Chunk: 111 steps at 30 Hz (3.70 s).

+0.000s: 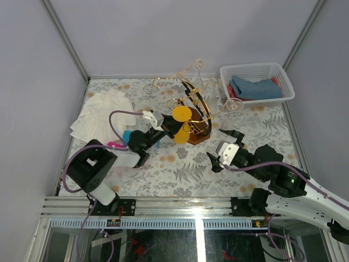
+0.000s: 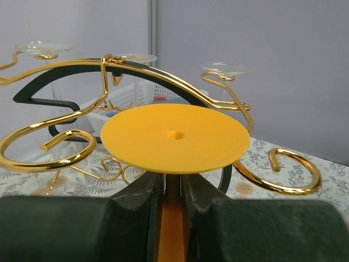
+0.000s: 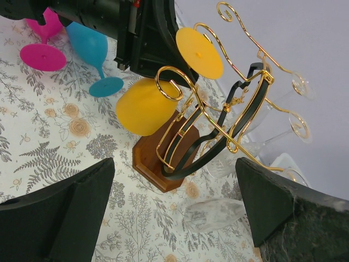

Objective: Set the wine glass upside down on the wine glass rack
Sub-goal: Turn the wine glass upside down at the wine rack.

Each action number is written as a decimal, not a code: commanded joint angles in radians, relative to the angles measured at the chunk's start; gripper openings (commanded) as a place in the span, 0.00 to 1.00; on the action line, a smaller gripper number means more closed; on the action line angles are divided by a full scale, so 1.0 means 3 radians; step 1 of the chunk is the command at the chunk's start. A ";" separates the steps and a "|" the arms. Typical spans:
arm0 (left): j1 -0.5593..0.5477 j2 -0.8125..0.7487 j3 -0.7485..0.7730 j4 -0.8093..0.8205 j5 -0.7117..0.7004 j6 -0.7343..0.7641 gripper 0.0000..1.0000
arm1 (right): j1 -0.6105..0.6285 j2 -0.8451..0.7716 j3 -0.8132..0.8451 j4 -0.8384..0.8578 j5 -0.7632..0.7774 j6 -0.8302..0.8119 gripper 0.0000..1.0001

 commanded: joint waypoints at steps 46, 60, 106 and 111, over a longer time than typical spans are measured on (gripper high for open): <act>0.0397 0.0306 0.0364 0.0328 -0.0965 0.0534 0.00 | -0.0019 -0.0001 -0.0036 -0.0009 0.0077 0.0085 0.99; 0.0397 -0.0098 -0.0039 0.0329 -0.0789 0.0504 0.00 | -0.0019 0.0038 -0.0035 0.0005 0.0036 0.0083 0.99; 0.0377 -0.2297 -0.0491 -0.3212 -0.2065 -0.1217 0.75 | -0.0019 -0.0070 -0.0104 -0.0020 0.0294 0.0464 0.99; 0.0382 -0.2508 -0.0225 -0.4379 -0.2426 -0.2012 0.87 | -0.0017 -0.0045 -0.0126 -0.0099 0.0348 0.0613 0.99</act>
